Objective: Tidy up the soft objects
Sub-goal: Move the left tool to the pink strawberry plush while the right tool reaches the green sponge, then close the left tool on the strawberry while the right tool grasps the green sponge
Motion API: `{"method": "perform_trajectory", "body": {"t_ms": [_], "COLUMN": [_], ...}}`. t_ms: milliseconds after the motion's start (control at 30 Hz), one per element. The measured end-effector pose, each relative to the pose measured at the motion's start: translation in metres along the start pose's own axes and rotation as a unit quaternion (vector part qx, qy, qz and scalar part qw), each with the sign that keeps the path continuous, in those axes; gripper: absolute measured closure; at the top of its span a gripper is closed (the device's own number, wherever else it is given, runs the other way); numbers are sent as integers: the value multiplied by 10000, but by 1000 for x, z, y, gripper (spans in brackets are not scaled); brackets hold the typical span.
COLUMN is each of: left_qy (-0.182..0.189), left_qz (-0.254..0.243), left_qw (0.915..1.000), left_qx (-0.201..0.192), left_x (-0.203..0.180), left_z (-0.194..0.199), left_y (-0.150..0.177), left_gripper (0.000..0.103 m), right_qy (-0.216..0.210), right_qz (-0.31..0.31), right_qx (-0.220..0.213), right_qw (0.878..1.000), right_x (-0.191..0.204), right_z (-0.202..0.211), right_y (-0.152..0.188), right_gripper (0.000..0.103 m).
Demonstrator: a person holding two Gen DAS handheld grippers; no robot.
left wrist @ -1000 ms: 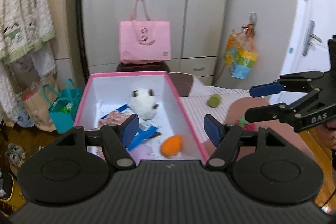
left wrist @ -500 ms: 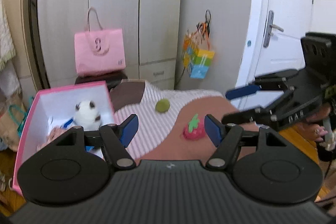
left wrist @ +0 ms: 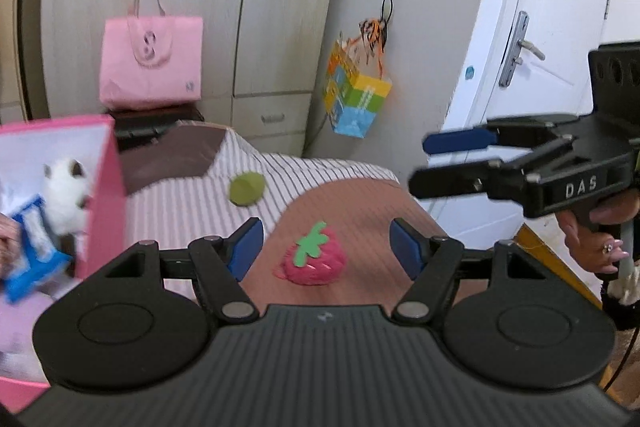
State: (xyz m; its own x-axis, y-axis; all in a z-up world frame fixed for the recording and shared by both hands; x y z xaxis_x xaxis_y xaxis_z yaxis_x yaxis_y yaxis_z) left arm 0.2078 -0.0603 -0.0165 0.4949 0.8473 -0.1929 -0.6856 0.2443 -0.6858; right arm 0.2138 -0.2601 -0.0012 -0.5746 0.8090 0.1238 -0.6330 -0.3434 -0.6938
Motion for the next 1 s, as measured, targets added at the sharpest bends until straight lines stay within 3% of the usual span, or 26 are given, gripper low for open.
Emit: {"method": "perform_trajectory", "body": {"t_ms": [300,467,533,733,900,1000], "left_qy": [-6,107,182,-142,-392,-501], "left_qz": [84,296,142,-162,-171,60], "left_qw": [9983,9975,9979,9984,9971,9967], "left_qx": [575,632,608,514,624,628], "left_x": [2,10,10,2,1,6], "left_z": [-80,-107,-116,-131,-142,-145], "left_y": [4,6,8,8,8,4], "left_gripper": [34,34,34,34,34,34], "right_qy": [-124,-322,-386,-659,-1154,-1141], "right_qz": [421,497,527,732,452,398], "right_qx": [56,49,-7,-44,411,669], "right_qw": [9990,9982,9979,9951,9914,9904], "right_x": [-33,-51,-58,-75,-93,-99], "right_z": [-50,-86,-100,-135,-170,-193], "right_y": [-6,-5,-6,-15,-28,-33], "right_gripper": [24,24,25,25,23,23]}}
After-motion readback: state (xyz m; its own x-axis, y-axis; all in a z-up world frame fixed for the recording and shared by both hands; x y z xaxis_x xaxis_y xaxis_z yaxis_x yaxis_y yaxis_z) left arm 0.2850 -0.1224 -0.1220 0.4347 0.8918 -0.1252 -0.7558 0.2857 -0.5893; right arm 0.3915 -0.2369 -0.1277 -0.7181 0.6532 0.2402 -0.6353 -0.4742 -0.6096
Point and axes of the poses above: each gripper's, at about its wrist camera, not at the fingertips, and z roughly against the way its jaws point, x to its left, y to its underside, the point moved 4 cm from there along -z, roughly the way its jaws point, and after that the axes turned 15 degrees about x, right-handed, at the moved point
